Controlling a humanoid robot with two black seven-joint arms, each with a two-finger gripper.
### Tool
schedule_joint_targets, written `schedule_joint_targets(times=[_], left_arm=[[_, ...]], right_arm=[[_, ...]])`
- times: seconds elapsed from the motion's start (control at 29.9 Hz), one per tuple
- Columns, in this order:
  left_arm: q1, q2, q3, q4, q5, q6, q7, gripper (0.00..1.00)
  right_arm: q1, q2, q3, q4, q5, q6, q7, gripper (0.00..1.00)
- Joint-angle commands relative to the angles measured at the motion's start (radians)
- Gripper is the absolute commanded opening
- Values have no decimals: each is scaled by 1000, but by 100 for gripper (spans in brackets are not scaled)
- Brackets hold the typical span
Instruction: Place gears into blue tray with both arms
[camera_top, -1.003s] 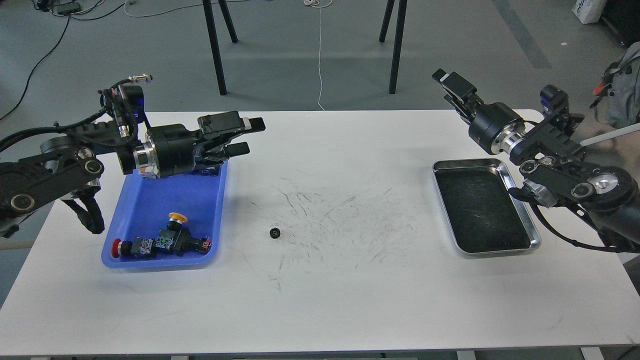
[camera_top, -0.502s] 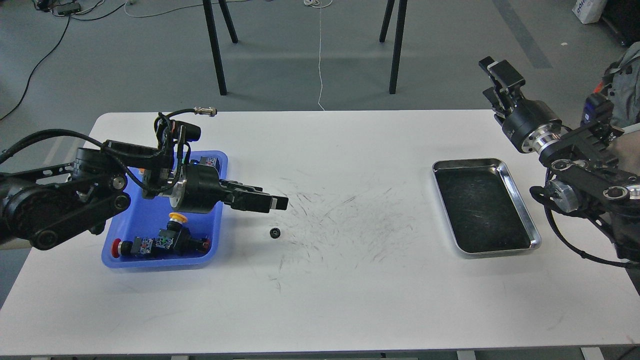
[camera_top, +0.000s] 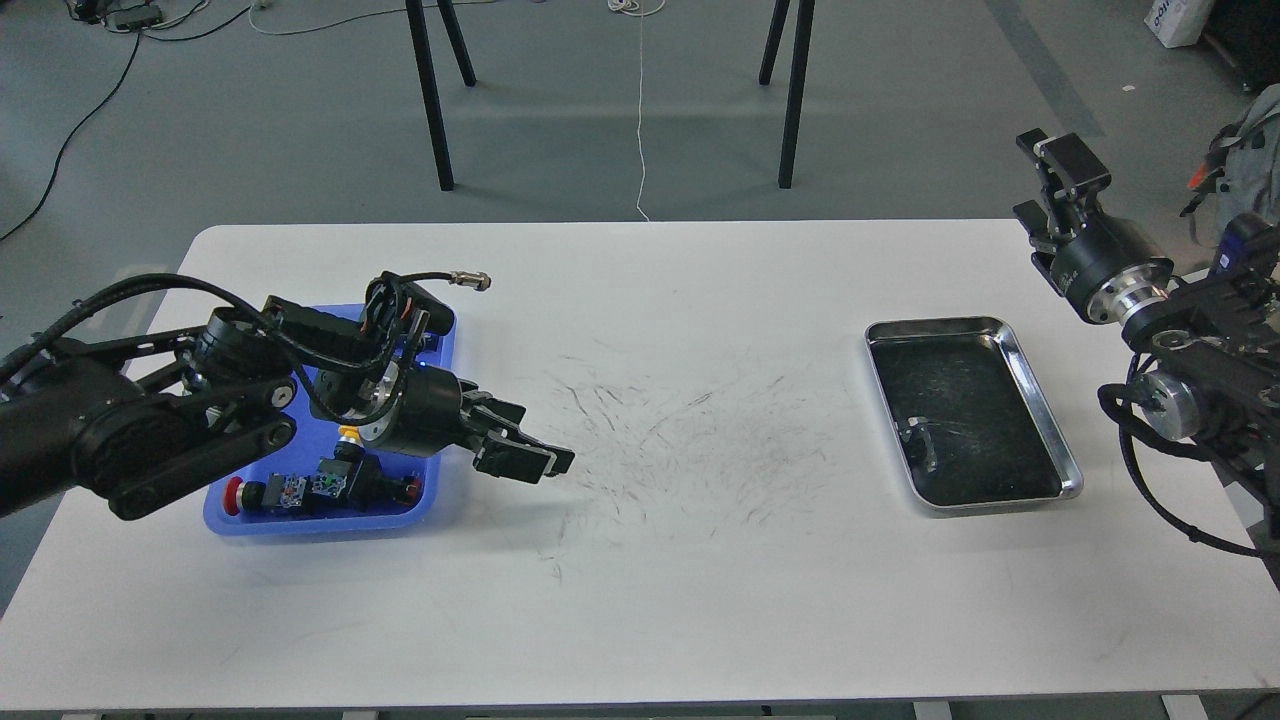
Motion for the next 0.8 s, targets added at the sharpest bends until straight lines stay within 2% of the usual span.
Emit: schedule_joint_targets(times=[0.0,0.1,0.2,0.4,0.6,0.77], left_arm=[[2,-4,1,20,0,0,0,100],[9,-16,8,20,24,0,0,100],[0,-68,50,26,102,44,0,100],[6,-96,70,94,141,78,0,100],[-2,-136,90,183,159,124,0,100],[3,-126,100,197,138,113,0,100]], right_arm=[[-7,9,7,2,0,-9,3,95],[-19,12,44,2,2,-4,2,94],[-36,16,101,-3,5,2,0,93],[-91,32,185,1,28,5,-3,93],[-97,59,185,-16,28,-12,-1,93],[-99,61,179,-15,26,-24,0,93]])
